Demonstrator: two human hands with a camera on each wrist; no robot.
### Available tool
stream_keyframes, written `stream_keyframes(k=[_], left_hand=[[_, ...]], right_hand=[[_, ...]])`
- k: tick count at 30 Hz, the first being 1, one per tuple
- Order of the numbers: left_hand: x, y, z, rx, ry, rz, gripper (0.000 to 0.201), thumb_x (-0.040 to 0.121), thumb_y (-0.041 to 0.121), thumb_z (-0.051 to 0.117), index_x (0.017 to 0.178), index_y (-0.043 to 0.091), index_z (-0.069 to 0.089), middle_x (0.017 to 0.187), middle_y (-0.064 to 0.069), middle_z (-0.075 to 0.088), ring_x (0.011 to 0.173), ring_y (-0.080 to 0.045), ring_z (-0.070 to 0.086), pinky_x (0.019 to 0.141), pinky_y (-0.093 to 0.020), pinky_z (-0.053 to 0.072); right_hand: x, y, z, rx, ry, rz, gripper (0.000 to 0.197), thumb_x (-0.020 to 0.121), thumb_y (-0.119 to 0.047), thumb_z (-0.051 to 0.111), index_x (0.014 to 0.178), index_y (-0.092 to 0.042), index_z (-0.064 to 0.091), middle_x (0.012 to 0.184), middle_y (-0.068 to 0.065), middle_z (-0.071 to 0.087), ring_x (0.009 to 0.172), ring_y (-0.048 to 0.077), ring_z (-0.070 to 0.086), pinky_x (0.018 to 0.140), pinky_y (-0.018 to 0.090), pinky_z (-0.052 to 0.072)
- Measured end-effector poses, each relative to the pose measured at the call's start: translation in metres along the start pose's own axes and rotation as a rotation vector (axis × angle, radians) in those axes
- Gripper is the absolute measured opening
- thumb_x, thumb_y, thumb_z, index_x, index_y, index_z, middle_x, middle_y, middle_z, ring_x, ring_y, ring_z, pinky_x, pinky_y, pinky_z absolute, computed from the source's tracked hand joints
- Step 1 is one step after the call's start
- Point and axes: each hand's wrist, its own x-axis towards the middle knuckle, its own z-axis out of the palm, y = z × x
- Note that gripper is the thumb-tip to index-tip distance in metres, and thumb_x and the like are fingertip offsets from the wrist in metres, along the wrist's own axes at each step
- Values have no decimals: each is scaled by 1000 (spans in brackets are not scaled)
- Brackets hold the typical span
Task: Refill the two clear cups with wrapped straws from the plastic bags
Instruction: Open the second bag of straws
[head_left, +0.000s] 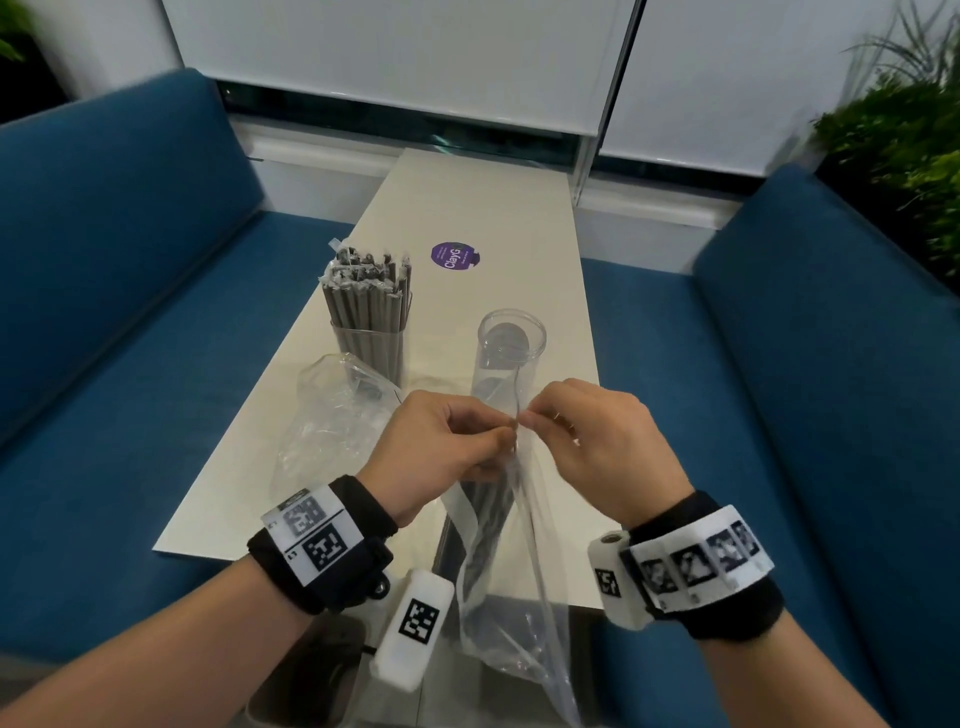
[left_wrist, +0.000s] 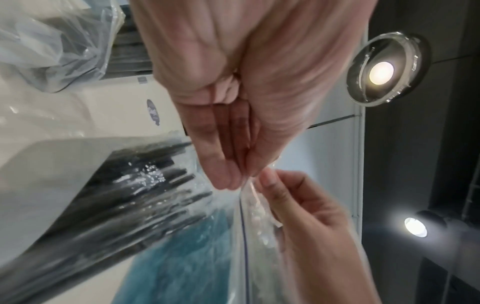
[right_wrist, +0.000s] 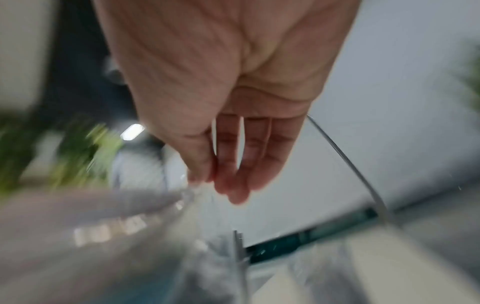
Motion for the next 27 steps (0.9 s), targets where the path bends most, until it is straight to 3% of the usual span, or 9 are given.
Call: stream_keyframes(k=[2, 7, 11, 14, 16, 19, 21, 25, 27], left_hand=[[3, 2, 1, 16, 32, 14, 7, 90, 1, 74, 95, 0, 79, 79, -13, 77, 64, -17, 72, 61, -26, 60], [5, 9, 0, 61, 1, 21, 11, 93, 7, 72, 96, -3, 77, 84, -25, 73, 66, -18, 70, 62, -30, 63], [10, 10, 10, 98, 72, 39, 10, 97, 9, 68, 95, 1, 75, 86, -27, 71, 64, -16, 72, 59, -30, 62], [13, 10, 7, 65, 136, 62, 8, 97, 7, 67, 92, 2, 71, 85, -24, 68, 65, -17, 73, 56, -33, 62], [12, 9, 8, 54, 118, 55, 9, 99, 7, 65, 93, 2, 68, 86, -23, 67, 65, -19, 73, 55, -34, 61], [12, 9, 14, 31, 114, 37, 10, 101, 9, 61, 94, 2, 63, 83, -10, 64, 60, -13, 70, 51, -31, 58], [13, 10, 18, -7, 112, 41, 11, 102, 9, 58, 97, 0, 59, 83, -12, 62, 61, -14, 66, 53, -32, 59], [13, 8, 19, -51, 113, 37, 12, 104, 10, 54, 102, -2, 56, 105, -29, 60, 76, -29, 70, 65, -37, 64], [11, 8, 20, -73, 116, 36, 12, 105, 9, 51, 99, 0, 56, 105, -31, 60, 77, -27, 70, 68, -37, 65]], right_hand=[[0, -14, 5, -162, 13, -39, 21, 102, -31, 52, 86, -16, 53, 73, -2, 59, 57, 28, 51, 51, 39, 46], [1, 0, -8, 271, -152, 195, 14, 105, -30, 53, 95, -19, 53, 78, -3, 67, 72, 23, 65, 69, 43, 56], [4, -4, 7, -96, -35, 129, 20, 104, -21, 52, 90, -18, 38, 74, -1, 53, 58, 34, 46, 55, 41, 41], [6, 6, 9, -224, 51, 295, 23, 100, -9, 48, 89, -21, 32, 74, 2, 49, 54, 36, 45, 54, 38, 37], [6, 16, 3, -87, 12, 350, 17, 105, -24, 48, 91, -17, 41, 80, 0, 60, 66, 37, 57, 62, 42, 44], [4, 2, -5, 399, -51, 490, 36, 97, -61, 55, 93, -25, 51, 90, -6, 68, 73, 22, 71, 72, 45, 56], [2, -4, -6, 372, -186, 483, 50, 86, -76, 55, 92, -27, 50, 89, -3, 69, 74, 20, 71, 74, 44, 57], [0, 6, -7, 332, -328, 476, 32, 96, -54, 59, 87, -23, 57, 78, -5, 70, 65, 14, 70, 74, 45, 59], [-2, 7, -6, 373, -341, 503, 31, 94, -58, 60, 92, -27, 57, 82, -4, 75, 66, 11, 73, 71, 42, 58]])
